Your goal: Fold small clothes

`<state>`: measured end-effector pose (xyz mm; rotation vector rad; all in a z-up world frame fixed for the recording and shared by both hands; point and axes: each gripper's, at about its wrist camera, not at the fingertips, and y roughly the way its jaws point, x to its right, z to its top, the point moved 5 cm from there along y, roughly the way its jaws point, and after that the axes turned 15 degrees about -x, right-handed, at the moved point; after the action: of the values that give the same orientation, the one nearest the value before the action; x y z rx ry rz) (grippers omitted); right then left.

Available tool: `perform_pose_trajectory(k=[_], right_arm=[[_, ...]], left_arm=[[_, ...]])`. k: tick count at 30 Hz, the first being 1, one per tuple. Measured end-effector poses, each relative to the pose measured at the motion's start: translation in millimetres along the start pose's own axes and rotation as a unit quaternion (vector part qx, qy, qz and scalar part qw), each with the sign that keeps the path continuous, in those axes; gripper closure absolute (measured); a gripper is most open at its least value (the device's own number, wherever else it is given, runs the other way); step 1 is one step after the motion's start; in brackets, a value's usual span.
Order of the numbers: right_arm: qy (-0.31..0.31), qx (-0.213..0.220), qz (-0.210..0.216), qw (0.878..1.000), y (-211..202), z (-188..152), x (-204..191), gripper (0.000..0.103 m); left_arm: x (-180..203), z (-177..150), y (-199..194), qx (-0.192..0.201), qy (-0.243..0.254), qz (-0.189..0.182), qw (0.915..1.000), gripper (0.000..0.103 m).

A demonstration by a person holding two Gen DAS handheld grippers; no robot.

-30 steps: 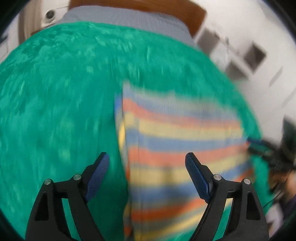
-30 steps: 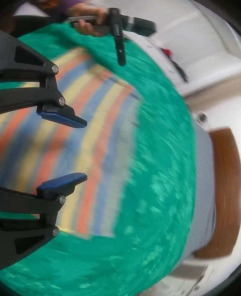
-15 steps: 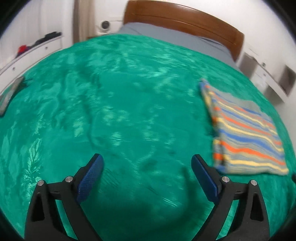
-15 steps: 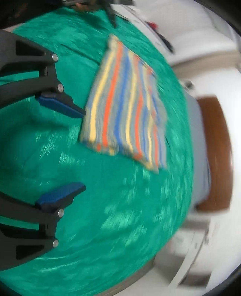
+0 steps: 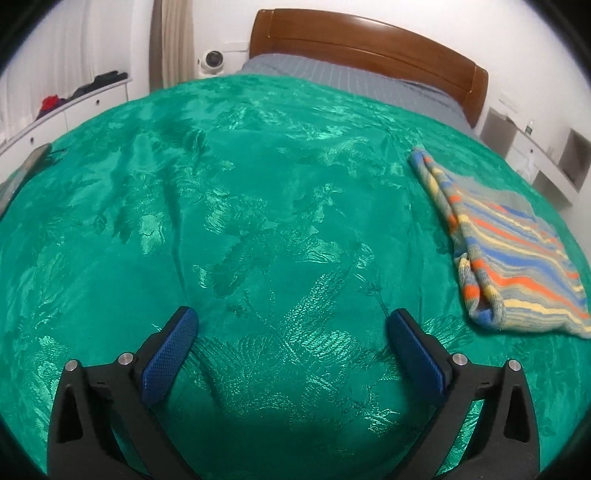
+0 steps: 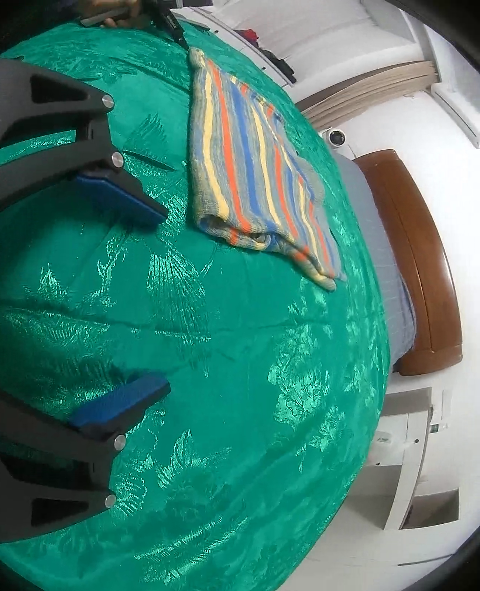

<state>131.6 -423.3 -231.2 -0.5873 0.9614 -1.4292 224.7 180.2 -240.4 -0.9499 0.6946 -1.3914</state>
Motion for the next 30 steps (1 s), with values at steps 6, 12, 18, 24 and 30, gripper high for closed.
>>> perform_pose_trajectory(k=[6, 12, 18, 24, 30], right_arm=[[-0.003, 0.002, -0.006, 1.000, 2.7, -2.9, -0.9, 0.019], [-0.002, 0.003, -0.002, 1.000, 2.5, -3.5, -0.7, 0.019], [-0.002, 0.003, -0.003, 1.000, 2.0, -3.8, -0.1, 0.018], [-0.001, 0.003, -0.002, 1.000, 1.9, -3.8, 0.0, 0.018], [-0.001, 0.003, -0.002, 1.000, 2.0, -3.7, -0.3, 0.018]], left_arm=[[-1.4, -1.3, 0.1, 0.003, -0.002, -0.005, 1.0000, 0.001], [-1.6, -2.8, 0.4, 0.006, -0.002, -0.007, 1.0000, 0.001], [-1.5, -2.9, 0.4, 0.005, -0.002, -0.007, 1.0000, 0.001], [-1.5, -2.7, 0.6, 0.005, -0.002, -0.007, 1.0000, 0.001], [-1.5, -2.6, 0.9, 0.005, -0.002, -0.006, 1.0000, 0.001]])
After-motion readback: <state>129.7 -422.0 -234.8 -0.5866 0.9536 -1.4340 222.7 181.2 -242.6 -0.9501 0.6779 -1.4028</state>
